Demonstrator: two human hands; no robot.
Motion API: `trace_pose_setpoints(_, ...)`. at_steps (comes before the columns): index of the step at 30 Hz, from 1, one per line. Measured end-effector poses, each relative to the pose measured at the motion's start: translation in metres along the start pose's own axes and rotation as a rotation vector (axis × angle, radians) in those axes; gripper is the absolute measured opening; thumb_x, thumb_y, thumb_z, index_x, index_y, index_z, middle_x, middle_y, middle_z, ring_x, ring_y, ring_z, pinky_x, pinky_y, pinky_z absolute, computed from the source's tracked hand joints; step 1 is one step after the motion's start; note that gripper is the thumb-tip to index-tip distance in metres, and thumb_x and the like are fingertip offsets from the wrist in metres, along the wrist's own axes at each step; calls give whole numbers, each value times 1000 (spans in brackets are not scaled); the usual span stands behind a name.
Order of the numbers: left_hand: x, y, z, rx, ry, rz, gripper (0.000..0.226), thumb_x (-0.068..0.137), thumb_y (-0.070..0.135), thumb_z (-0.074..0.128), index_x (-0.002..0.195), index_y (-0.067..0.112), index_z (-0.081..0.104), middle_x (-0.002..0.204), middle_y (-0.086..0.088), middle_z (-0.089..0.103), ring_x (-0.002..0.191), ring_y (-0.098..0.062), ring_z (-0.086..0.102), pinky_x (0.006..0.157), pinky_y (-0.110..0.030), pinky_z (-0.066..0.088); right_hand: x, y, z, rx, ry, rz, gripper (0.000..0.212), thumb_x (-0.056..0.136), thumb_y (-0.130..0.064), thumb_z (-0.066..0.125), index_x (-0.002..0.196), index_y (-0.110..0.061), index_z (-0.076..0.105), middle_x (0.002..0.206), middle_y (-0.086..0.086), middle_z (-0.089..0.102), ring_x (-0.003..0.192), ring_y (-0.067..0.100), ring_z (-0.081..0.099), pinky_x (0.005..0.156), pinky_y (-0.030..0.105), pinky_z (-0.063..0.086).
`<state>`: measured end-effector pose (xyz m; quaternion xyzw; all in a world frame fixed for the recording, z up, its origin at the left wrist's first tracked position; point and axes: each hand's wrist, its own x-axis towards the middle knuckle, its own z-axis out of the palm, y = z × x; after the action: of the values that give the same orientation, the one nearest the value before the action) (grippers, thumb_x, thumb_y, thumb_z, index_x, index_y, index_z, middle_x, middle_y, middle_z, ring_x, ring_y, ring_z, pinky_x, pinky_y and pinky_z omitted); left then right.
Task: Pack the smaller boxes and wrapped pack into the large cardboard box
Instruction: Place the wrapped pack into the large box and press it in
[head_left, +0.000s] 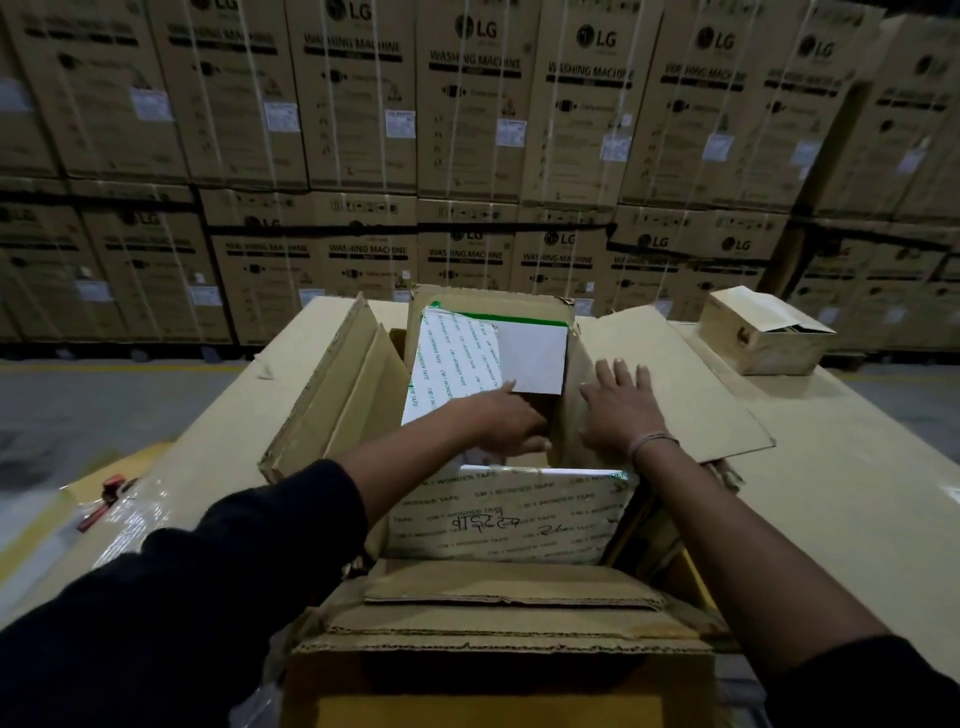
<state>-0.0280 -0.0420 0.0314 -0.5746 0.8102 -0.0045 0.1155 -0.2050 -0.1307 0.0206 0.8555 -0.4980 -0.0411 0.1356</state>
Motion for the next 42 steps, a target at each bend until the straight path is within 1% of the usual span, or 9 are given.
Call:
trace_pose_setpoints(3,3,2,-18,19,-8,-51,55,106,58,34,97,11,62,90,-4,62,86,-23,61,95,-43,49,0,1,2,14,14,-2,57,97,-45,49,152,-27,45,171,12,13,158,38,7,125,61,5)
trace_pose_setpoints(5,0,-3,-37,54,56,-91,60,104,62,32,96,11,63,87,-5,62,79,-23,59,73,-34,47,1,2,3,24,22,-8,55,100,-46,46,152,-26,46,171,13,13,158,39,7,125,61,6)
trace_pose_setpoints(9,-23,-14,-91,50,219,-165,68,102,67,30,69,12,52,68,-1,54,63,-18,53,64,-33,46,1,1,2,12,7,-28,62,96,-53,52,152,-26,44,171,14,11,157,39,8,125,59,6)
trace_pose_setpoints(12,-51,-38,-129,6,164,-313,60,99,67,39,77,14,57,74,0,60,67,-12,56,73,-34,48,1,1,1,31,15,-28,56,99,-48,51,150,-25,48,170,14,12,157,39,7,126,58,5)
trace_pose_setpoints(15,-78,-74,-141,60,19,-457,59,93,64,56,120,12,63,115,-6,69,102,-23,66,93,-41,54,0,1,3,35,36,-25,53,101,-45,49,150,-25,49,170,14,13,157,39,8,126,58,5)
trace_pose_setpoints(20,-94,-113,-83,31,-227,-571,99,85,73,61,162,25,21,164,-8,32,145,-34,39,115,-52,38,1,2,2,18,15,-23,54,99,-47,51,149,-27,49,170,14,13,158,39,8,126,58,5)
trace_pose_setpoints(25,-93,-127,19,-166,-73,-622,82,99,73,24,163,30,-3,171,-7,-13,156,-36,-12,124,-60,-2,-1,-2,1,8,30,-55,60,96,-51,55,151,-27,46,171,15,12,158,38,7,127,56,6)
trace_pose_setpoints(33,-92,-126,30,-120,55,-555,73,107,54,20,163,16,-6,171,-7,-11,158,-26,-10,124,-57,-5,23,-3,-4,34,-70,-50,109,81,-72,68,163,-20,17,170,19,5,157,43,3,127,56,6)
trace_pose_setpoints(42,-88,-134,42,-179,109,-609,74,106,49,24,163,11,-4,171,-10,-9,158,-23,-9,126,-51,-4,100,-50,-7,-30,-24,15,152,60,-86,74,163,-20,-15,171,18,-11,154,53,4,117,76,12)
